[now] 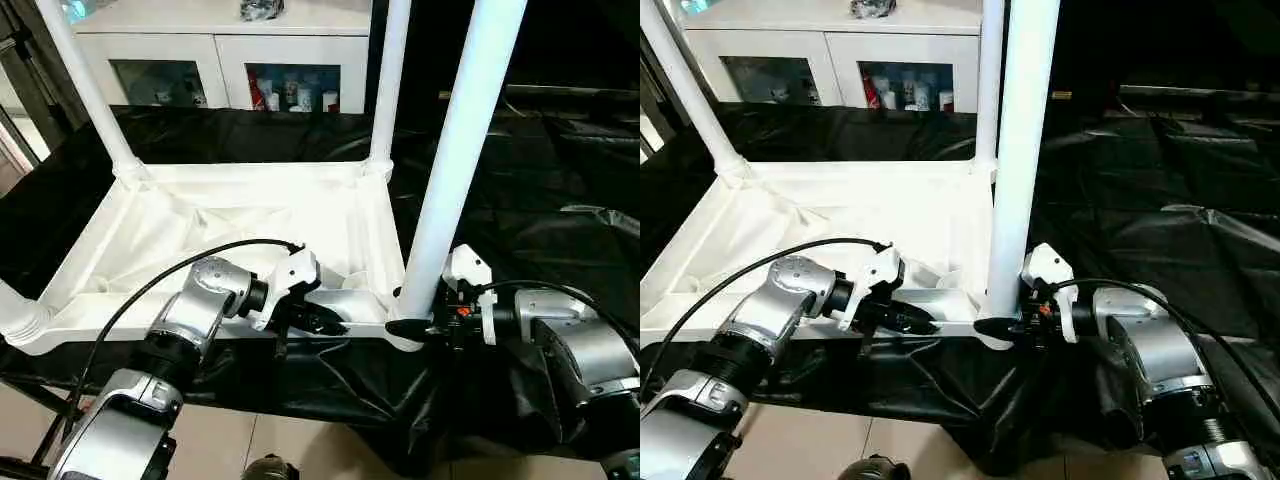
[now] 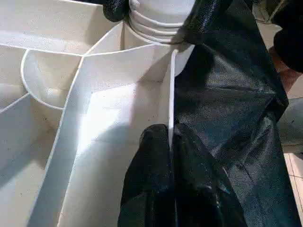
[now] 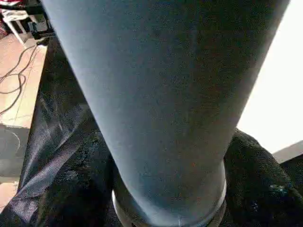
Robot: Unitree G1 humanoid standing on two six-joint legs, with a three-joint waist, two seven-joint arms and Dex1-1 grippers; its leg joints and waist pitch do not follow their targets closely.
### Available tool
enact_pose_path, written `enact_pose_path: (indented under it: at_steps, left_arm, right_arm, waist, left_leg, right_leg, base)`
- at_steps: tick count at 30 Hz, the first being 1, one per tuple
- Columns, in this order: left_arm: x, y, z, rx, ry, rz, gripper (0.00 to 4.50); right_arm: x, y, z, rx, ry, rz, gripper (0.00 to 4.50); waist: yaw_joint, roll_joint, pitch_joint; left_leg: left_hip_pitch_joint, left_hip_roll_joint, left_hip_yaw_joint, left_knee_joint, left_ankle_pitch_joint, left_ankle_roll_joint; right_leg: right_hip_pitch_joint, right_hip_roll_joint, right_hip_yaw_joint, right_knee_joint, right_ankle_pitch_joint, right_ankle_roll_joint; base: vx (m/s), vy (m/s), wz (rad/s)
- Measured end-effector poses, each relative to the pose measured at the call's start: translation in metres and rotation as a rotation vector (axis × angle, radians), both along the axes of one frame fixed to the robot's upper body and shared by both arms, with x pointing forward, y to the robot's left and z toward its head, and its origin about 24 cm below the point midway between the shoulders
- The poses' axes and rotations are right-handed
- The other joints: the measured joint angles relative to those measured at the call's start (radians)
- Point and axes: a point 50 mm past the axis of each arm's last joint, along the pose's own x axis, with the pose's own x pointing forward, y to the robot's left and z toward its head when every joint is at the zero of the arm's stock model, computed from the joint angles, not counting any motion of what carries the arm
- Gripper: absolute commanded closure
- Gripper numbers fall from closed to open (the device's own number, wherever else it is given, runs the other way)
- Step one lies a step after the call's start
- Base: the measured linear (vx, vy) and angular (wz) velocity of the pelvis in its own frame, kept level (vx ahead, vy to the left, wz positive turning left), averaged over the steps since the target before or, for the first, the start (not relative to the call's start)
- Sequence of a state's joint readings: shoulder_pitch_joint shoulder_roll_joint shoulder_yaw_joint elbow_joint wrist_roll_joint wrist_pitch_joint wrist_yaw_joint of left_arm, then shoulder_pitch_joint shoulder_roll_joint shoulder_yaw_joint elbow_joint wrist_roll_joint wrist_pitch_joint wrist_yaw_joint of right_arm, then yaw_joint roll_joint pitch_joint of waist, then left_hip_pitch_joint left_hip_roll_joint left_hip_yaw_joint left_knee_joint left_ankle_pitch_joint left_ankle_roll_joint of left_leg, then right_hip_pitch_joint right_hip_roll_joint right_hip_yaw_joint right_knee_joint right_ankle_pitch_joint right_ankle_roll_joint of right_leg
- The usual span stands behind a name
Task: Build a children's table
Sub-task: Rotate leg to tighten
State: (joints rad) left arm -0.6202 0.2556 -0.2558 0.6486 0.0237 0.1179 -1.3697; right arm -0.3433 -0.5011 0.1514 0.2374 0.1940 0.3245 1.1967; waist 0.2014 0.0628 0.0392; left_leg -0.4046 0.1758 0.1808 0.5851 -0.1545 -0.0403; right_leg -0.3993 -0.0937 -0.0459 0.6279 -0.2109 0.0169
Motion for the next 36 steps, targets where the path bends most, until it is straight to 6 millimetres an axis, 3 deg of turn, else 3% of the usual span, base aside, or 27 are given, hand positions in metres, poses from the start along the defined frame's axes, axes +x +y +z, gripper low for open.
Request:
enact_pose_path:
  at_steps: [8,14,17,23,26,28,30,32,36]
  left_arm:
    - [0.002,0.001,-0.001,0.008,-0.018,0.046,4.5]
    - [0.022,-0.02,-0.002,0.02,-0.073,0.275,4.5]
    - [0.03,-0.034,-0.002,0.026,-0.096,0.362,4.5]
    - [0.037,-0.055,-0.001,0.03,-0.123,0.458,4.5]
    - [0.037,-0.057,-0.001,0.03,-0.135,0.463,4.5]
    - [0.037,-0.057,-0.001,0.028,-0.14,0.46,4.5]
    - [0.037,-0.056,-0.001,0.026,-0.144,0.454,4.5]
    - [0.037,-0.055,-0.001,0.025,-0.142,0.44,4.5]
    - [0.035,-0.047,0.0,0.014,-0.134,0.395,4.5]
  right_arm:
    - [0.003,0.004,-0.005,0.015,-0.014,-0.072,1.82]
    - [0.035,0.016,-0.016,0.041,-0.1,-0.532,1.83]
    - [0.048,0.024,-0.018,0.056,-0.109,-0.728,1.83]
    - [0.064,0.032,-0.018,0.032,-0.142,-0.951,1.83]
    - [0.066,0.033,-0.018,0.037,-0.154,-0.97,1.83]
    - [0.066,0.033,-0.019,0.043,-0.154,-0.968,1.13]
    - [0.066,0.034,-0.019,0.048,-0.155,-0.956,1.11]
    - [0.065,0.033,-0.019,0.058,-0.159,-0.93,0.79]
    - [0.057,0.025,-0.019,0.03,-0.184,-0.776,0.79]
  waist:
    - [-0.003,-0.001,0.0]
    - [-0.034,-0.004,0.0]
    - [-0.036,-0.004,0.0]
    - [-0.034,-0.002,-0.002]
    - [-0.034,-0.002,-0.002]
    - [-0.034,-0.001,-0.002]
    - [-0.034,0.0,-0.002]
    - [-0.035,0.0,-0.002]
    - [-0.033,-0.001,-0.002]
  left_leg:
    - [0.0,0.0,0.0,0.001,0.0,0.0]
    - [0.003,0.0,0.0,0.001,0.001,-0.001]
    - [0.004,0.0,0.0,0.0,0.001,-0.001]
    - [0.003,-0.001,0.0,-0.001,0.001,-0.001]
    - [0.003,-0.001,0.0,-0.002,0.001,-0.001]
    - [0.003,-0.001,0.0,-0.002,0.001,-0.001]
    - [0.003,-0.001,0.0,-0.002,0.001,-0.001]
    - [0.002,-0.001,0.0,-0.003,0.001,-0.001]
    - [0.002,-0.001,0.0,-0.006,0.001,-0.001]
  right_leg:
    - [0.0,0.0,0.0,0.0,0.0,0.0]
    - [0.001,0.0,0.001,0.0,0.0,0.0]
    - [0.002,0.0,0.001,0.0,0.001,0.0]
    - [0.003,0.0,0.001,-0.001,0.001,0.0]
    - [0.003,0.0,0.001,-0.003,0.001,0.0]
    - [0.003,0.0,0.001,-0.003,0.001,0.0]
    - [0.003,0.0,0.001,-0.003,0.001,0.0]
    - [0.003,0.0,0.001,-0.004,0.001,0.0]
    - [0.002,0.0,0.0,-0.006,0.001,0.001]
  base:
    - [0.0,0.0,0.0]
    - [0.0,0.0,0.0]
    - [0.0,0.0,0.0]
    - [0.0,0.0,0.0]
    - [0.0,0.0,0.0]
    - [0.0,0.0,0.0]
    - [0.0,0.0,0.0]
    - [0.0,0.0,0.0]
    - [0.0,0.0,0.0]
